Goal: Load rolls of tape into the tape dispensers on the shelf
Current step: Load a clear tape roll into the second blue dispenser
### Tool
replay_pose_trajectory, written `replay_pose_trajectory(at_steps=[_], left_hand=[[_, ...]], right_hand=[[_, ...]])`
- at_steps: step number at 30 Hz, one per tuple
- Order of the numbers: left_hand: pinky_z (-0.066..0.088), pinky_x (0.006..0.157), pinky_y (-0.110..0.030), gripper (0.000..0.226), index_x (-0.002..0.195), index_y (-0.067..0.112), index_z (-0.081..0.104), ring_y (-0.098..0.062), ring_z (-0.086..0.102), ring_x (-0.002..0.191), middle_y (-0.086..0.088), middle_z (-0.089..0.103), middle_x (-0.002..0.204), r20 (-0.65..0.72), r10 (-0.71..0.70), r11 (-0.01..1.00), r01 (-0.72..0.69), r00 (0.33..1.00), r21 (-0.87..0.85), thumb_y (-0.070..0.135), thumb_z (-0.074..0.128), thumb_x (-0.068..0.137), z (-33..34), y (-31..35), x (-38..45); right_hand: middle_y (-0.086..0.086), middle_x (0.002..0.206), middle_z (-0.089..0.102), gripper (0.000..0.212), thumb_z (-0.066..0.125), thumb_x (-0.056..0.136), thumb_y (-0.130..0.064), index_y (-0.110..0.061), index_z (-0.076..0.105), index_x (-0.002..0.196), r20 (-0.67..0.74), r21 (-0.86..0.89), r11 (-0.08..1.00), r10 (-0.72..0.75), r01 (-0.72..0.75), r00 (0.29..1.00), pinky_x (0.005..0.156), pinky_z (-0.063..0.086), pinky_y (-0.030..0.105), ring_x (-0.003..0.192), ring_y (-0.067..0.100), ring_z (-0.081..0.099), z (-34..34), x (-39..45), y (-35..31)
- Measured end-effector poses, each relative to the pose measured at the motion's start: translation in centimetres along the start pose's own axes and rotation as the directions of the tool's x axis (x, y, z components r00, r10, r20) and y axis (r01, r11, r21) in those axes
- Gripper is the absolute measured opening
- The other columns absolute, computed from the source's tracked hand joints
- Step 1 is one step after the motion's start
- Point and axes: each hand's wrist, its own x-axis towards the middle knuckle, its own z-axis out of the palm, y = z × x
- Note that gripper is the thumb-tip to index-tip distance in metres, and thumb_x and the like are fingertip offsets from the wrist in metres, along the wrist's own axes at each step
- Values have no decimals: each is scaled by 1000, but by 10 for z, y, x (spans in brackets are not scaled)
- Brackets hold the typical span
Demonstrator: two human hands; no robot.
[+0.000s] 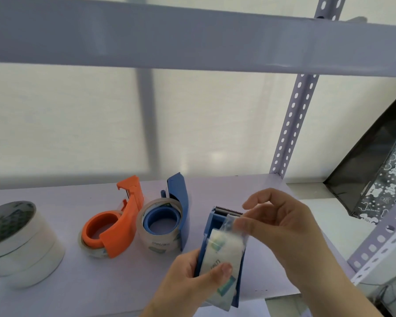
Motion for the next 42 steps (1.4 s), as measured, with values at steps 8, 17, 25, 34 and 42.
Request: replay_pose_trajectory(at_steps=[8,17,25,34,42], left_hand=[[55,81,-34,49,107,12,69,-33,67,101,-23,70,110,16,12,1000,-12,1000,17,34,76,64,-5,0,-4],[53,94,-43,49,114,14,66,-35,64,109,-17,70,115,91,-17,1000,17,996,-4,22,75,67,-13,-5,-13],[54,90,-42,53,111,14,66,-35,65,106,-18,72,111,57,-24,1000,24,998,-7,26,77,61,-15,-6,-13],[54,90,-40,48,107,16,69,-36,64,107,-19,71,111,83,-33,999,33,996,-5,26,77,61,-16,-4,-13],[53,90,-41,50,111,14,68,-37,63,109,-19,70,114,103,-41,999,44,994,-28,24,77,63,-17,-3,-14]], right_hand=[[3,60,70,29,72,72,8,-20,67,66,-315,-66,997,-69,50,947,61,46,31,59,20,57,-5,15,31],[-4,76,66,47,59,83,10,-33,74,71,-196,-319,946,-129,62,972,74,56,47,68,16,61,-34,20,46],[-6,78,55,67,49,82,21,-36,77,65,96,-389,918,-41,76,995,69,45,30,73,12,54,-51,5,68],[-10,81,50,72,50,82,22,-44,74,69,152,-512,816,-223,269,963,65,38,9,77,9,54,-52,13,78],[-6,77,48,63,54,78,25,-33,78,80,254,-613,636,-404,470,879,66,36,5,76,2,50,-59,23,75]])
